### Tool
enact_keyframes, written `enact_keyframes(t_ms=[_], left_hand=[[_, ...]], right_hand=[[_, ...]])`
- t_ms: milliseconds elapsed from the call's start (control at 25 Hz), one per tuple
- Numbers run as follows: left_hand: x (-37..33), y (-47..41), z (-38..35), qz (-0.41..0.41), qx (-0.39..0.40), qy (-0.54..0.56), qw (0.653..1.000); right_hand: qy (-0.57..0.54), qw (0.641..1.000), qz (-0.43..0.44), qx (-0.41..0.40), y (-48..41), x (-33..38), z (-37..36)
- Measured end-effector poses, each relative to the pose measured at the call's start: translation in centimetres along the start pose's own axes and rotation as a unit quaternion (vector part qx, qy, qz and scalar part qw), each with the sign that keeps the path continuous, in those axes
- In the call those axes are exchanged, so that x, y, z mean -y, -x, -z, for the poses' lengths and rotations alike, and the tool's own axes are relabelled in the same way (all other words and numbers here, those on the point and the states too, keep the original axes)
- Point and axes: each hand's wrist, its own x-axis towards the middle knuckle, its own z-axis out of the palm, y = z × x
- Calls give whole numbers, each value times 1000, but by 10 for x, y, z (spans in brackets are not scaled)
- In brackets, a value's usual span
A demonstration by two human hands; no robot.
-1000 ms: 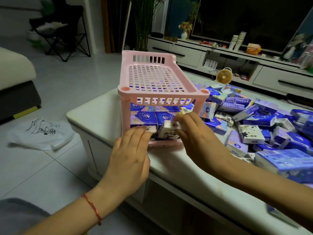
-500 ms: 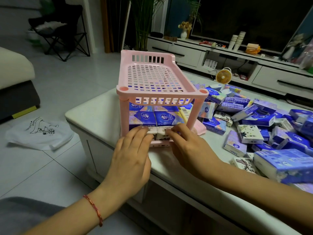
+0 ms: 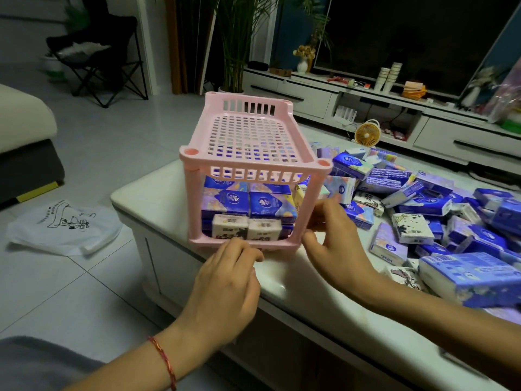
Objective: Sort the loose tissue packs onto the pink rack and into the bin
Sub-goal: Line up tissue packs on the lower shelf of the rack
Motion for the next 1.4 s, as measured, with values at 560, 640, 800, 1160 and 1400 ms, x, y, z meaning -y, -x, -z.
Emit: enact_keyframes(t_ms=[560, 640, 800, 1160, 1400], left_hand=[[56, -2, 61, 288, -93, -43, 952], [69, -4, 67, 325, -94, -44, 940], [88, -11, 71, 348, -118, -21, 930], [134, -50, 56, 455, -181, 124, 863], [75, -56, 11, 474, -132, 269, 828]], right_hand=[[-92, 986, -88, -109, -63, 38, -57], [-80, 972, -161, -153, -94, 12, -55], [-173, 966, -188, -49, -123, -15, -53], [-65, 994, -73, -40, -90, -16, -30], [-52, 997, -37, -33, -56, 8, -28]])
